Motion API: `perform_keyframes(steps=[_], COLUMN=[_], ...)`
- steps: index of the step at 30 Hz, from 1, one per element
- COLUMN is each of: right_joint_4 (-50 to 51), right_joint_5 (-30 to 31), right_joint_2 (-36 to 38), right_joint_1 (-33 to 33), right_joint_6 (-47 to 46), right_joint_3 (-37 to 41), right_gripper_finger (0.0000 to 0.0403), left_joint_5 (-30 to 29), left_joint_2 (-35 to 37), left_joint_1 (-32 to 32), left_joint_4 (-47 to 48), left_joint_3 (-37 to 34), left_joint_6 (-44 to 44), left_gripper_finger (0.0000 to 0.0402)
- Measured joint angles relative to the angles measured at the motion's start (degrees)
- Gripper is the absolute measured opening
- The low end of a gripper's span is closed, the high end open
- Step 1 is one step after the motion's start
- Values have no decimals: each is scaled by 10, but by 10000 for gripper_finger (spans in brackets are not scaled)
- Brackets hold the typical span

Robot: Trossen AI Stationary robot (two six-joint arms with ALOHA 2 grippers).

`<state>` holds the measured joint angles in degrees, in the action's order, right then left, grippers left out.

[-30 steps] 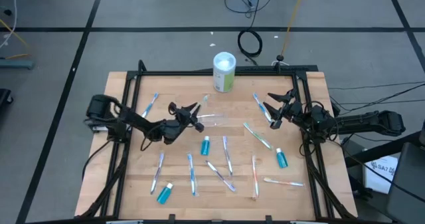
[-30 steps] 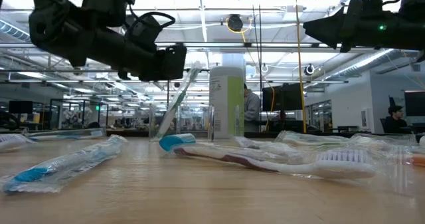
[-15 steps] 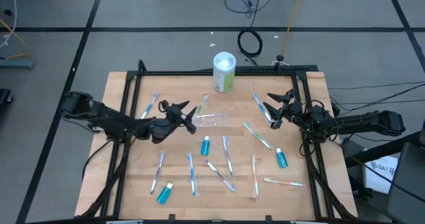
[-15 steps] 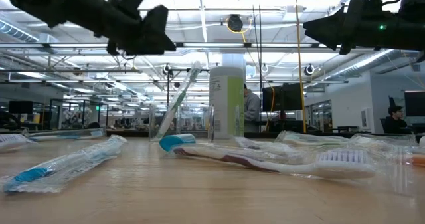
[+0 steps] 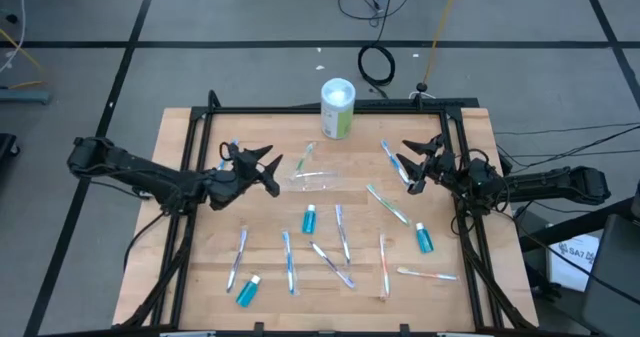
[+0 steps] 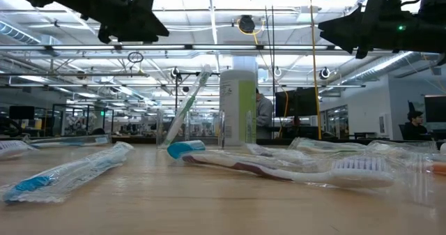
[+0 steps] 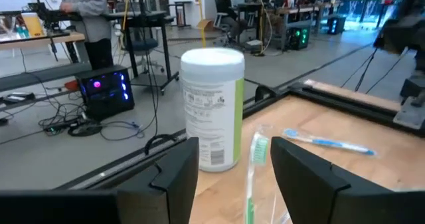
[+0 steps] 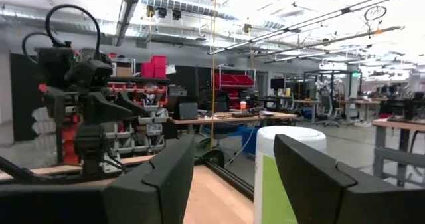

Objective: Pick & Place toothbrushing station
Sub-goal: Put the top right blue mouthwash into the transparent organizer

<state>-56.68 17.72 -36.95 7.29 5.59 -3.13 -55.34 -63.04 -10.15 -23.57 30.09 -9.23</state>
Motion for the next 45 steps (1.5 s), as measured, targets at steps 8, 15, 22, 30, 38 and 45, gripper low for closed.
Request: perform_keyframes(steps=[8,15,22,30,38,45], right_joint_4=[-1,214,379,431,693,974], right_joint_5=[-24,-80,-57,-71,-105,-163], right_joint_2=[0,-9,-93,-248,-383,-395], right_joint_1=[0,-24,-73,-186,-275,-299], right_joint_6=[-32,-89,-161,-278,-374,-635], right_joint_3=[-7,-110,-204,-296,-479,-513], right_gripper_finger=[201,201,201,200,197,197], left_joint_5=[110,92,138,168,168,177], left_joint_2=[24,24,24,24,23,23], left_joint_1=[-1,3,23,48,57,57], left_joint_4=[57,116,122,153,180,183], left_joint_3=[0,0,0,0,0,0], left_joint_6=[-29,-60,-60,-61,-75,-80], left_gripper_finger=[190,191,191,191,191,191])
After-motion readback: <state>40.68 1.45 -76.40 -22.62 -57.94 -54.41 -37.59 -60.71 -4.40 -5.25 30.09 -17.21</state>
